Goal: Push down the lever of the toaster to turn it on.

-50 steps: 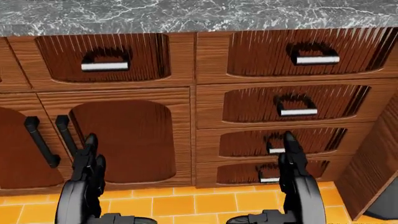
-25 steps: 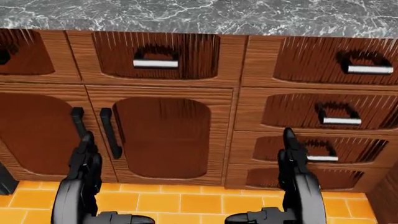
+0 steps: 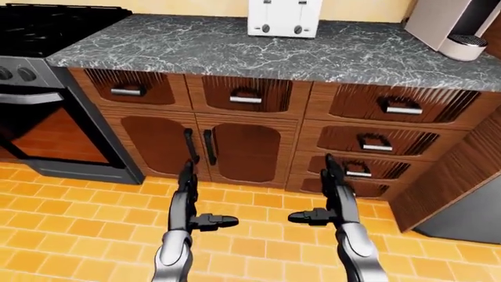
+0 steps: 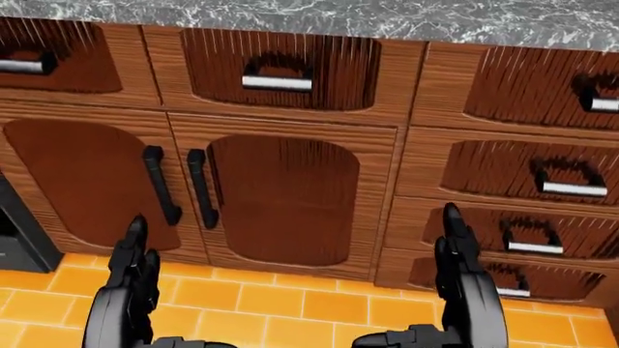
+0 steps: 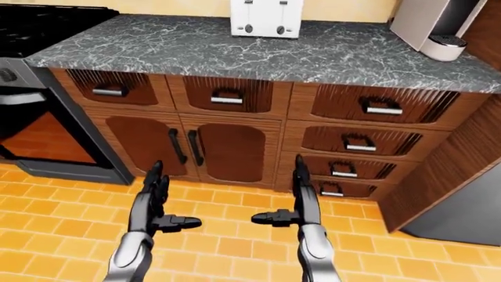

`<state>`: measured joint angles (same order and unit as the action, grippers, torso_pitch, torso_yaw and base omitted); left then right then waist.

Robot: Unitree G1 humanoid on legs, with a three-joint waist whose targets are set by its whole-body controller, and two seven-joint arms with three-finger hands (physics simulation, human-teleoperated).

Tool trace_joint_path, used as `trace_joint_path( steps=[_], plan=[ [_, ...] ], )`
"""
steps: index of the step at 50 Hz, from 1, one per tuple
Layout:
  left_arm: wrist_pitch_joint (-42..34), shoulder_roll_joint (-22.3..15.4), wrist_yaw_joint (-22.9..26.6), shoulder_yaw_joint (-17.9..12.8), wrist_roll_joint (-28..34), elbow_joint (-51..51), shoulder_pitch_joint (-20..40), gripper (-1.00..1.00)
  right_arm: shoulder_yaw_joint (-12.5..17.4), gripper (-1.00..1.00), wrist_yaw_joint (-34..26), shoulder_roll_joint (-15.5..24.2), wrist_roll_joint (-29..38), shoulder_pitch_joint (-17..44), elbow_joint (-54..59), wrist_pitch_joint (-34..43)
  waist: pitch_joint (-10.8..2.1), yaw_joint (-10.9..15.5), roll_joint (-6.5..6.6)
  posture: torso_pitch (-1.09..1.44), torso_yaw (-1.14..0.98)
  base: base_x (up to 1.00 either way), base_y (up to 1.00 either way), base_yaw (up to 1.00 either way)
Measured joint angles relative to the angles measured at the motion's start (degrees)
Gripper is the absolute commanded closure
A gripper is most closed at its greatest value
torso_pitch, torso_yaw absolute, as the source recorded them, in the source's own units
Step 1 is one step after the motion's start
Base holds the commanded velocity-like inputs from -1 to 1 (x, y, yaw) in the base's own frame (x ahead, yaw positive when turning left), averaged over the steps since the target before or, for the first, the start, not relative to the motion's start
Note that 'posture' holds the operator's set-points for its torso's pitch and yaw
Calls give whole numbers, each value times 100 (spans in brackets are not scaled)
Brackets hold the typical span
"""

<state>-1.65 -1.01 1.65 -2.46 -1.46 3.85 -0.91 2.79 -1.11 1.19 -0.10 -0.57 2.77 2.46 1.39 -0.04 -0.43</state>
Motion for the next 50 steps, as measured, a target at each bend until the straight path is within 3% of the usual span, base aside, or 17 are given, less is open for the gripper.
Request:
trace_joint_path(
  steps=[7, 14, 24, 30, 38, 45, 50],
  plan=[
    [20, -1, -9, 5, 3, -241, 51, -100, -6, -100, 3, 7, -2, 9, 2, -91, -22, 28, -27, 0, 0, 0, 5, 0],
    [29, -52, 6, -45, 12, 306, 353, -100, 48, -100, 38, 42, 32, 44, -1, 1, -29, 34, -23, 0, 0, 0, 0, 0],
    [-507, -297, -60, -320, -338, 515, 1348, -100, 171, -100, 198, 200, -59, 1049, 461, 458, -98, 25, 3, 0, 0, 0, 0, 0],
    [-1336, -600, -211, -452, -559, 319, 2149, -100, 384, -100, 400, 496, -181, 2000, 282, 1228, -112, 21, 7, 0, 0, 0, 0, 0],
    [-2843, -1126, -181, -671, -781, -245, 3543, -100, 345, -100, 384, 673, -336, 3031, -801, 2942, -121, 33, 27, 0, 0, 0, 0, 0],
    [-4083, -1322, -287, -669, -1130, -1110, 4146, -100, 559, -100, 454, 954, -715, 3939, -1611, 4352, -19, 31, 24, 0, 0, 0, 0, 0],
    [-4793, -1501, -428, -861, -1441, -1748, 4456, -100, 530, -100, 580, 1142, -870, 4365, -2212, 4934, 18, 16, 23, 0, 0, 0, 0, 0]
  ],
)
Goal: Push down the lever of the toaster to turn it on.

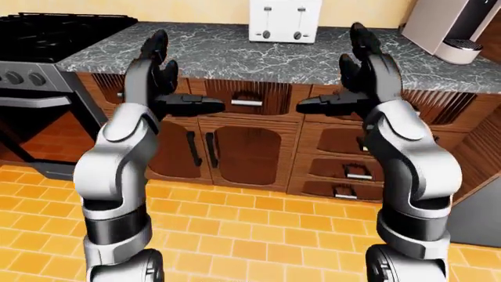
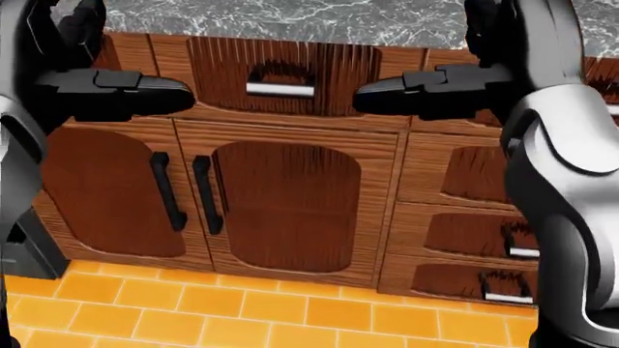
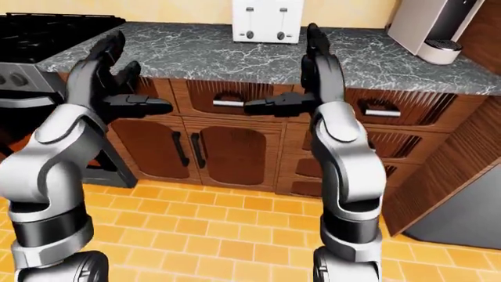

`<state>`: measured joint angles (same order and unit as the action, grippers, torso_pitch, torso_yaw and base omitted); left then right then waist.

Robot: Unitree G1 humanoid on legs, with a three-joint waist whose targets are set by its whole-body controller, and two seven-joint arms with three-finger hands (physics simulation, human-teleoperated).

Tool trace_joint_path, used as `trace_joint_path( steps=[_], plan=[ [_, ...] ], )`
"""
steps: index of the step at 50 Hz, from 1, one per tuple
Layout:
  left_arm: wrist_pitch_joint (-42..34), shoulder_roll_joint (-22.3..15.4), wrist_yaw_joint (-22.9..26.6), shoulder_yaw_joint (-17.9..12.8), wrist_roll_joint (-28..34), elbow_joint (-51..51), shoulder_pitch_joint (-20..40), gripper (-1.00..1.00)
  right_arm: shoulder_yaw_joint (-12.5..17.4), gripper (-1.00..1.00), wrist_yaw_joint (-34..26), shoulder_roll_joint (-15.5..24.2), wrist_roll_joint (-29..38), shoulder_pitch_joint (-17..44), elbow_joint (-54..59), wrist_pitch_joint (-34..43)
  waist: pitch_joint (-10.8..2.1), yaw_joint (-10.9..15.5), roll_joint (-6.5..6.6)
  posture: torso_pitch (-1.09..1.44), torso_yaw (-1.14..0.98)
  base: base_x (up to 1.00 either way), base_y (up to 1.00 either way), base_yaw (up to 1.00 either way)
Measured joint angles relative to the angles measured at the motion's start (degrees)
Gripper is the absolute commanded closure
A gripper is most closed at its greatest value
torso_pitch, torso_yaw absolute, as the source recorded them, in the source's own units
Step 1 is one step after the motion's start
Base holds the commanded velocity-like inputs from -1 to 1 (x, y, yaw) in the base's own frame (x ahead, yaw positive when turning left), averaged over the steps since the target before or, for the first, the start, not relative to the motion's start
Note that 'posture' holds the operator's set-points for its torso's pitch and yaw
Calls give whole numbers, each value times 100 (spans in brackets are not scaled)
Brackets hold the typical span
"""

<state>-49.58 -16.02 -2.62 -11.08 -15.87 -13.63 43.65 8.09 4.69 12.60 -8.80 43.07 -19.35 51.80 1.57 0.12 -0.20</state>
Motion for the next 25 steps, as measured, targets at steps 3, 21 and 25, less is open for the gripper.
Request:
trace_joint_path(
  steps=[3, 21, 25],
  plan=[
    [-140, -60, -119, -37, -143, -69, 133, -100, 40, -100, 29, -22, -121, 91, -231, 242, 18, 15, 5, 0, 0, 0, 0, 0],
    [-601, -391, -578, -68, -951, -478, 222, -100, 398, -100, 507, 413, -917, 239, -777, 891, 138, -44, 250, 0, 0, 18, 0, 0],
    [-637, -410, -609, -143, -912, -468, 141, -100, 267, -100, 545, 358, -990, 219, -837, 824, 182, 32, 274, 0, 0, 25, 0, 0]
  ],
)
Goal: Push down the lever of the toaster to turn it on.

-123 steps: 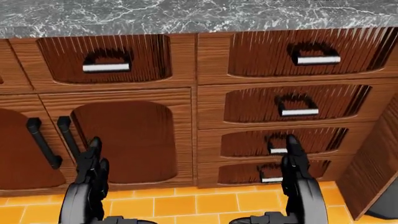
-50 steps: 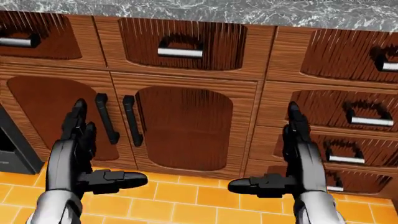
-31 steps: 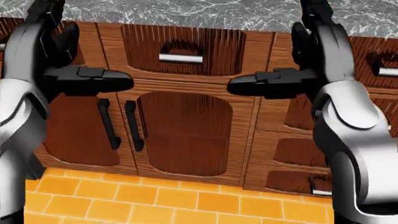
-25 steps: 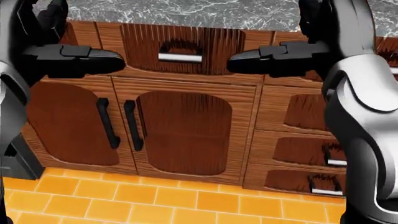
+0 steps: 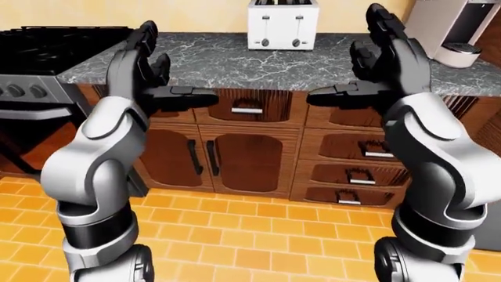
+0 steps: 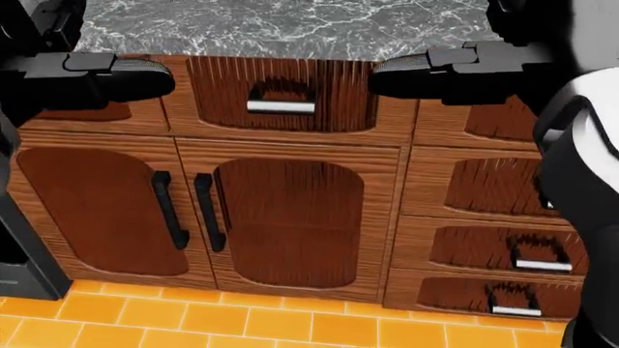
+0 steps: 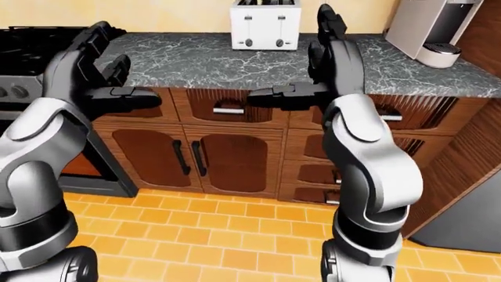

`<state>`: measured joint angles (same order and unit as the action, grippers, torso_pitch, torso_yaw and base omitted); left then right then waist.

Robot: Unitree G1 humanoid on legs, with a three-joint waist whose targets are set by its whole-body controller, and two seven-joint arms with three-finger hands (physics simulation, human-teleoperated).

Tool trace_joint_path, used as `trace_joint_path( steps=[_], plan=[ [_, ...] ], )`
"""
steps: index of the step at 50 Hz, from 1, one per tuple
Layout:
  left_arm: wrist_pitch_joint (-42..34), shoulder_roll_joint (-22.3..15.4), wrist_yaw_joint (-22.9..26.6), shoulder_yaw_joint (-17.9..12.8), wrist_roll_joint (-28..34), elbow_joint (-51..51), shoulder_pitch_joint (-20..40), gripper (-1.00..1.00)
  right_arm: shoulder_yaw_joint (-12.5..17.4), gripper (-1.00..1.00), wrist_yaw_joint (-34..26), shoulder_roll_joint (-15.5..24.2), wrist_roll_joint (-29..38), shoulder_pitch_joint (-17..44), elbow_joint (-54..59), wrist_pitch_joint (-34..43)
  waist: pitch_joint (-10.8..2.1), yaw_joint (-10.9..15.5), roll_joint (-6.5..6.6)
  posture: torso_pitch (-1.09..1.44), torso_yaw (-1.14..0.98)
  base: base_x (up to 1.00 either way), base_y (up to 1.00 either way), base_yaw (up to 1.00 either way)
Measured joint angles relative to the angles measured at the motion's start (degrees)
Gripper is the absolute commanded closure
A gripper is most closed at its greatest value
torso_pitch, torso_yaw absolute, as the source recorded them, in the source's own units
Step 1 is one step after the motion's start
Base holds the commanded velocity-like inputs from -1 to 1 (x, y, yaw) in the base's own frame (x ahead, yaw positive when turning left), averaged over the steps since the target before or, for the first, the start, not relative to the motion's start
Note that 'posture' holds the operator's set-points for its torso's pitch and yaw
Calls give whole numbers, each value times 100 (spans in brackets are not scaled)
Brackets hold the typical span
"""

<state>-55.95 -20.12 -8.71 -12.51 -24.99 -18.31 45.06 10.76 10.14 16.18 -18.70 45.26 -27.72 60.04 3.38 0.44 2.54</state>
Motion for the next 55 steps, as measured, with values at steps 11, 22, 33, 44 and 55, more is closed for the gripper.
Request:
trace_joint_path(
  steps=[11, 22, 33, 44, 55],
  plan=[
    [40, -16, -33, -74, -61, -134, 108, -100, -34, -100, -26, 45, -30, -31, -5, -120, -66, 27, -445, 0, 0, 26, 0, 0],
    [48, -44, 2, -11, -114, -132, 117, -100, 29, -100, -21, 53, 24, -4, -16, -92, -34, -134, 10, 0, 0, 31, 0, 0],
    [-4, -78, -31, -76, -93, -90, 78, -100, -77, -100, -104, -12, -5, -19, 40, -84, -78, 52, -196, 0, 0, 31, 0, 0],
    [11, -28, 38, 51, -179, -6, 26, -100, 18, -100, -63, 9, 94, -70, 117, -56, -51, -58, -409, 0, 0, 31, 0, 0],
    [15, -88, -42, -111, -103, 0, -15, -100, -190, -100, -129, -77, 35, -86, 98, -29, -23, -19, 125, 0, 0, 29, 0, 0]
  ],
)
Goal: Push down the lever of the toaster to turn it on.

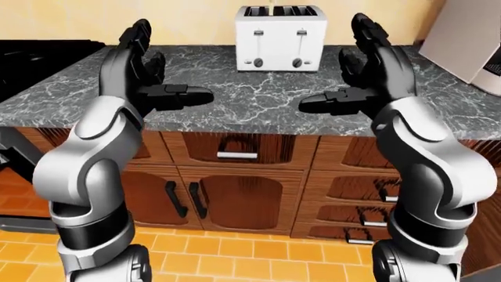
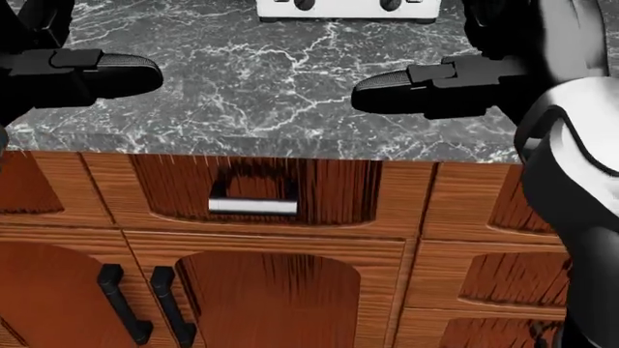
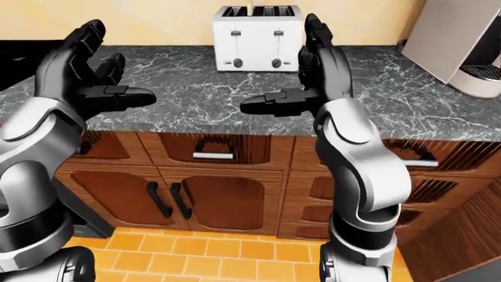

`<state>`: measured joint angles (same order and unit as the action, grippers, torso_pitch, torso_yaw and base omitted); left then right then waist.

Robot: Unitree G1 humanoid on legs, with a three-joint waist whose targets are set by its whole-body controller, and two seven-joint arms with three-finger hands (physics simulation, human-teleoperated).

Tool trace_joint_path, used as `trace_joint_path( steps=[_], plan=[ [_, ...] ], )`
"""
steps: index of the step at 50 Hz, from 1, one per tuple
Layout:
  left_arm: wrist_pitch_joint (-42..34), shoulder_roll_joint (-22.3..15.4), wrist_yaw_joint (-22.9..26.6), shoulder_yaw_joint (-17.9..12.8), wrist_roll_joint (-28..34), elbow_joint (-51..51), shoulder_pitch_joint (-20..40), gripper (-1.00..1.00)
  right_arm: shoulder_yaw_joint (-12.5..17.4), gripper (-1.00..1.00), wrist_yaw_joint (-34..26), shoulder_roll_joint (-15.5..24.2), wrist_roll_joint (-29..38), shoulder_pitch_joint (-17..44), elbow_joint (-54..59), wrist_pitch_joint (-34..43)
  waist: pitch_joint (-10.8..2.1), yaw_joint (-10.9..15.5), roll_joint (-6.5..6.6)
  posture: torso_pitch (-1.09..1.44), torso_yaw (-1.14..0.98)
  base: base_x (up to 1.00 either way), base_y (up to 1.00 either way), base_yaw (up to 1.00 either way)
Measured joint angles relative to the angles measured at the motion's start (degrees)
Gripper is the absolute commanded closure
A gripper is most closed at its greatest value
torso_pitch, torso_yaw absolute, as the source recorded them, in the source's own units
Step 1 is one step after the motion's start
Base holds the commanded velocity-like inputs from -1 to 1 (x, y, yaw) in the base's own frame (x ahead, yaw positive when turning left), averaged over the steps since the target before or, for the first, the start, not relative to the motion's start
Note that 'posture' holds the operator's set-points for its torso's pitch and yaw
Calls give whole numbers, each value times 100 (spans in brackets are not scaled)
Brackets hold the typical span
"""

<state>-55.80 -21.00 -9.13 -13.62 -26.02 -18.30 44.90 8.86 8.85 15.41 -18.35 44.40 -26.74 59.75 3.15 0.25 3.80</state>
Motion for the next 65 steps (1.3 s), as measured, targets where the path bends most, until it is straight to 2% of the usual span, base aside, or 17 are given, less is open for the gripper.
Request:
trace_joint_path(
  steps=[5, 9, 12, 16, 19, 21, 27, 31, 33, 36, 41, 44, 49, 56, 58, 61, 65],
  plan=[
    [-11, -4, -17, 28, -23, -130, 84, -100, 77, -100, 3, 24, 27, 80, -101, 6, -121, 25, -237, 0, 0, 16, 2, 0],
    [47, -7, -5, 28, -30, -142, 120, -100, 94, -100, -7, 35, 53, 113, -128, -74, -125, 47, -647, 0, 0, 9, 15, 0],
    [-12, 86, 20, 172, -67, -74, 24, -100, 183, -100, 28, 42, 93, -16, -26, 5, -5, -51, -626, 0, 0, 9, 16, 0],
    [-110, 52, 31, 159, -100, -76, 78, -100, 202, -100, 70, 44, 117, 50, -20, 56, -52, -59, -542, 0, 0, 4, 9, 0],
    [4, 21, 17, 83, -84, -223, 162, -100, 212, -100, 82, 52, 90, 124, -149, -49, 68, -111, -365, 0, 0, 0, 0, 0],
    [57, 18, 18, 75, -72, -202, 136, -100, 201, -100, 88, 48, 66, 149, -132, -67, -7, -112, -93, 0, 0, 0, 9, 0],
    [-108, -12, -48, 6, -4, -12, 29, -100, 65, -100, 69, -11, -78, 73, -25, 82, -148, 15, -308, 0, 0, 0, 13, 0],
    [10, -21, -13, 31, -31, -140, 152, -100, 162, -100, 104, 50, -51, 138, -104, -42, -171, -18, -650, 0, 0, 0, 14, 0],
    [60, 38, 14, 99, -60, -160, 108, -100, 225, -100, 134, 73, -24, 94, -119, -78, -157, -78, -544, 0, 0, 0, 13, 0],
    [10, 54, 52, 177, -108, -93, 69, -100, 249, -100, 174, 76, 9, 51, -48, -34, -178, -81, -578, 0, 0, 0, 14, 0],
    [-6, 19, 23, 95, -84, -102, 113, -100, 195, -100, 161, 76, -27, 92, -79, -54, -107, -42, -310, 0, 0, 0, 13, 0],
    [12, 13, 13, 92, -77, -129, 125, -100, 190, -100, 150, 84, -30, 98, -38, -85, -126, -64, 11, 0, 0, 0, 14, 0],
    [-51, -20, -50, -13, -20, -60, 25, -100, 19, -100, 91, 2, -93, 34, 26, -39, -97, 29, -134, 0, 0, 0, 20, 0],
    [-17, -20, -26, 41, -53, -164, 134, -100, 149, -100, 128, 54, -67, 133, -123, -87, -126, -17, -682, 0, 0, 0, 24, 0],
    [22, 43, -3, 107, -67, -180, 75, -100, 197, -100, 142, 72, -51, 67, -109, -94, -98, -100, -602, 0, 0, 0, 25, 0],
    [-31, 60, 42, 192, -102, -80, 42, -100, 221, -100, 177, 72, -13, 44, -15, -37, -155, -95, -644, 0, 0, 0, 26, 0],
    [-23, 36, 34, 122, -78, -131, 95, -100, 195, -100, 170, 72, -33, 97, -88, -47, -101, -67, -397, 0, 0, 0, 26, 0]
  ],
)
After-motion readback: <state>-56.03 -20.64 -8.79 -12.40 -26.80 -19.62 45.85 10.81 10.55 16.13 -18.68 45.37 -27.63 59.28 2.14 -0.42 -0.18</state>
